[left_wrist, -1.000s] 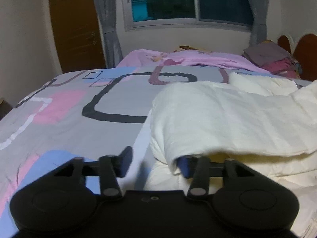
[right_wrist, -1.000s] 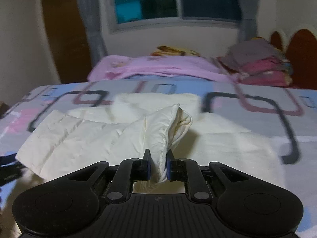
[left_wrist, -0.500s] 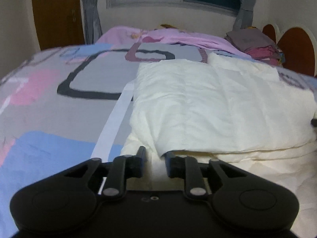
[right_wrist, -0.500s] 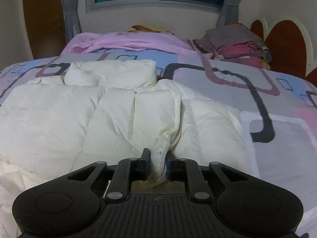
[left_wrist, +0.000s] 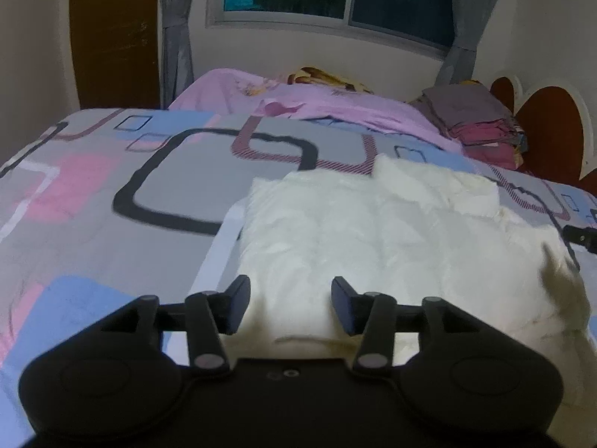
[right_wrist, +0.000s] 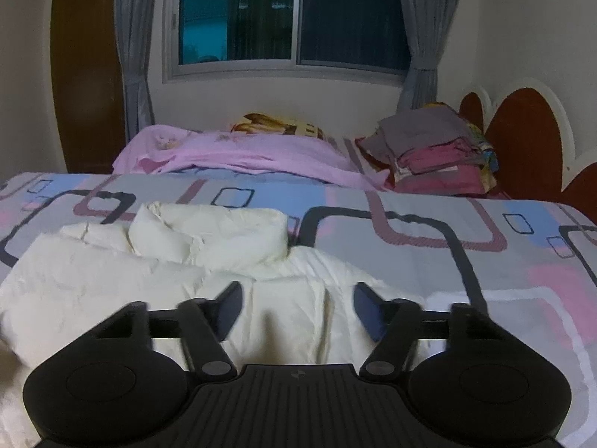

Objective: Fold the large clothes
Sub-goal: 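Open both grippers and press the folded jacket flat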

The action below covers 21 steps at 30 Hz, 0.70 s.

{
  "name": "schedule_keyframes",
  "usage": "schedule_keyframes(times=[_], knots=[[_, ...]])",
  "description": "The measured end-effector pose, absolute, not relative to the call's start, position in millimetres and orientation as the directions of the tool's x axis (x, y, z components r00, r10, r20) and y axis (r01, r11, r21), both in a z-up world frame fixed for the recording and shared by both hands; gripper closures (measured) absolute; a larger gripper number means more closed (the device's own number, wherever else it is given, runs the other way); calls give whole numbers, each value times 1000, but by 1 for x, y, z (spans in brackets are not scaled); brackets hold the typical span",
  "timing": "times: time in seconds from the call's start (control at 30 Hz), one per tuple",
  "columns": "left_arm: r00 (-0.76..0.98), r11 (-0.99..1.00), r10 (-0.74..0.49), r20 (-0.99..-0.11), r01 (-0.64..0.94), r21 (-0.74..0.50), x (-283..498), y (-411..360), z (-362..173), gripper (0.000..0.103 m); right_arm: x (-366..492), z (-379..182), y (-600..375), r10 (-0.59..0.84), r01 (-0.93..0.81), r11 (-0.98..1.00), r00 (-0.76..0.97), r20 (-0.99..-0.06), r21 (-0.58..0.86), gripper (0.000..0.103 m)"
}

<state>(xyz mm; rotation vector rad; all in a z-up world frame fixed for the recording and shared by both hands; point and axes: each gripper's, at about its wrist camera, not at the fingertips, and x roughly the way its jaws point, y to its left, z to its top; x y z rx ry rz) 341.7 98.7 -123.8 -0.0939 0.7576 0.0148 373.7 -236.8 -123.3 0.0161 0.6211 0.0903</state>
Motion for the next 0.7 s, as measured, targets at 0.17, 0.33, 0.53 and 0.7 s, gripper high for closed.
schedule_keyframes(times=[0.17,0.33,0.53,0.7], knots=[[736,998,-25,-677,-22,-60,362,83,-123,55,387,-128,-223,106,-101,994,802,-588,41,48],[732,999,-32,-680,5,-41,391,69,-132,53,406,-137,-217,111,-100,994,795,-597,52,48],[714,1000,-6,-700,-4,-13,427,62,-158,53,424,-161,-223,59,-58,998,776,-628,23,48],[672,999,3,-741,-40,-32,444,75,-192,51,431,-194,-234,38,-28,999,736,-676,26,47]])
